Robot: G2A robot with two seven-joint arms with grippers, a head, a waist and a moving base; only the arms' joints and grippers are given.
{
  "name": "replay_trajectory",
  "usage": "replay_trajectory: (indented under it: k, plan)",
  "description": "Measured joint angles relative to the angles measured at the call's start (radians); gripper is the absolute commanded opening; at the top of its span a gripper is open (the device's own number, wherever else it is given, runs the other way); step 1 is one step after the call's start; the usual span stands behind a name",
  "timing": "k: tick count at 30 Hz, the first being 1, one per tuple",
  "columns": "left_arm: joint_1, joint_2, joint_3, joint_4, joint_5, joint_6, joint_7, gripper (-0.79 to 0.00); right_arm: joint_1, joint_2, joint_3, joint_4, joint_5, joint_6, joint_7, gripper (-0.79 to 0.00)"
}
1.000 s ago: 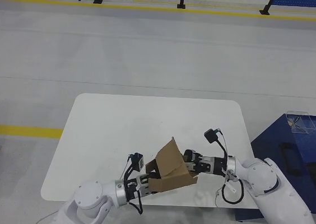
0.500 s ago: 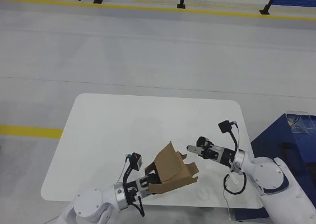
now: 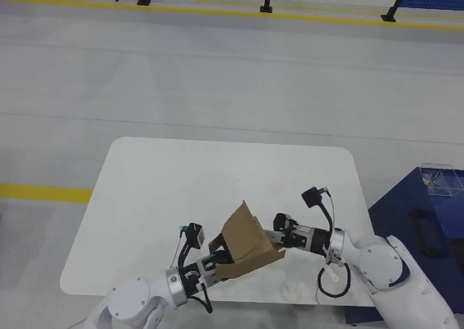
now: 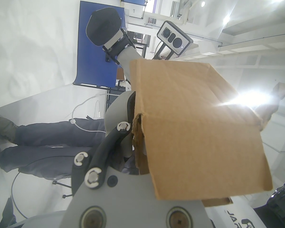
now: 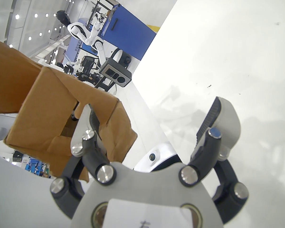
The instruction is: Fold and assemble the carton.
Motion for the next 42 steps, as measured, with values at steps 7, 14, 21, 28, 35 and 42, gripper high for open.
replay_trajectory:
  k: [7,14,21,28,35,42]
  plan:
    - [-0.001,0.000,0.000,0.002,-0.003,-0.003,-0.012,-0.785,0.002,0.000,0.009,0.008,0.056,-0.008,0.035,0.000]
    - [-0.002,-0.002,0.011,0.002,0.004,-0.013,-0.011,-0.785,0.010,-0.004,-0.009,0.015,0.054,-0.011,0.037,0.000]
    - [-0.003,-0.005,0.000,0.009,-0.003,-0.019,0.030,-0.785,0.004,0.000,0.037,0.017,0.080,-0.032,0.021,0.000]
    - [0.015,-0.006,-0.050,0.004,-0.028,-0.048,0.119,-0.785,-0.053,0.016,0.154,-0.011,0.115,-0.041,0.033,0.000]
    - [0.030,-0.005,-0.069,-0.002,-0.041,-0.061,0.122,-0.785,-0.075,0.017,0.139,-0.041,0.069,-0.014,0.057,0.000]
    - [0.029,-0.008,-0.054,-0.006,-0.024,-0.062,0.111,-0.785,-0.032,0.004,0.054,-0.041,0.024,0.006,0.021,0.000]
